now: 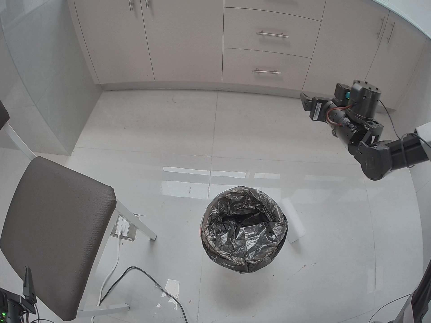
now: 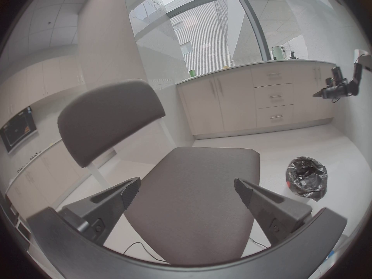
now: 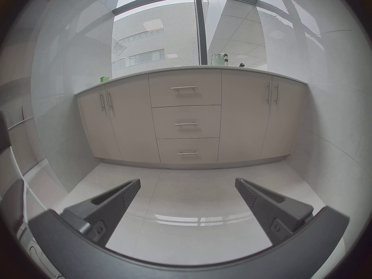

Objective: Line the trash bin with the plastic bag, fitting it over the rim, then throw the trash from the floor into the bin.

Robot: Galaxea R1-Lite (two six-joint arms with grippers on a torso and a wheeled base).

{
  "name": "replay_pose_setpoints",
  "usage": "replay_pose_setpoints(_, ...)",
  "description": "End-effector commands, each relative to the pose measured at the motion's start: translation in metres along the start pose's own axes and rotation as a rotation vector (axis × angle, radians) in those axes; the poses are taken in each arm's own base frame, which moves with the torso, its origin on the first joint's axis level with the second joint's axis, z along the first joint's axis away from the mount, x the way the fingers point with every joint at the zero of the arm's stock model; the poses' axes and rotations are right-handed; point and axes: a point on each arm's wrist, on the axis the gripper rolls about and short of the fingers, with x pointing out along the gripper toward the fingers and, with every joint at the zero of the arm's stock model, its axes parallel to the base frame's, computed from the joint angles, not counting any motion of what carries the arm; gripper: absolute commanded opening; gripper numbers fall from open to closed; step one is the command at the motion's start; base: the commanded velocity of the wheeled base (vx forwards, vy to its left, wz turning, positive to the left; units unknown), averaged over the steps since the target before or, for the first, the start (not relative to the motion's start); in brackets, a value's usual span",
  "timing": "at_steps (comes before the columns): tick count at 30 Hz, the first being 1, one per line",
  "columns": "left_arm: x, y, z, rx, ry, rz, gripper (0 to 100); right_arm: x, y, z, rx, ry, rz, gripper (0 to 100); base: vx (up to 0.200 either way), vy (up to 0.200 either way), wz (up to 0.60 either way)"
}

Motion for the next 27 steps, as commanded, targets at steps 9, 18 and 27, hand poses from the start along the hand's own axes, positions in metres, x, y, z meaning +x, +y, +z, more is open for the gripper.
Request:
replay_pose_setpoints(9, -0.004, -0.008, -0.007, -0.141, 0.045, -0.312, 100, 0.087, -0.01, -0.094, -0.085, 0.106, -0.108, 100, 0.0, 0.0, 0.0)
replay_pose_setpoints(18, -0.01, -0.006, -0.009, -0.186, -0.021, -0.227, 100, 0.126, -0.032, -0.131, -0.147, 0.136, -0.165, 100, 0.0, 0.0, 0.0)
replay_pose_setpoints(27, -0.01, -0.007, -0.009, -0.186, -0.021, -0.255, 100, 0.137, -0.034, -0.177, -0.221, 0.287, -0.139, 100, 0.0, 0.0, 0.0)
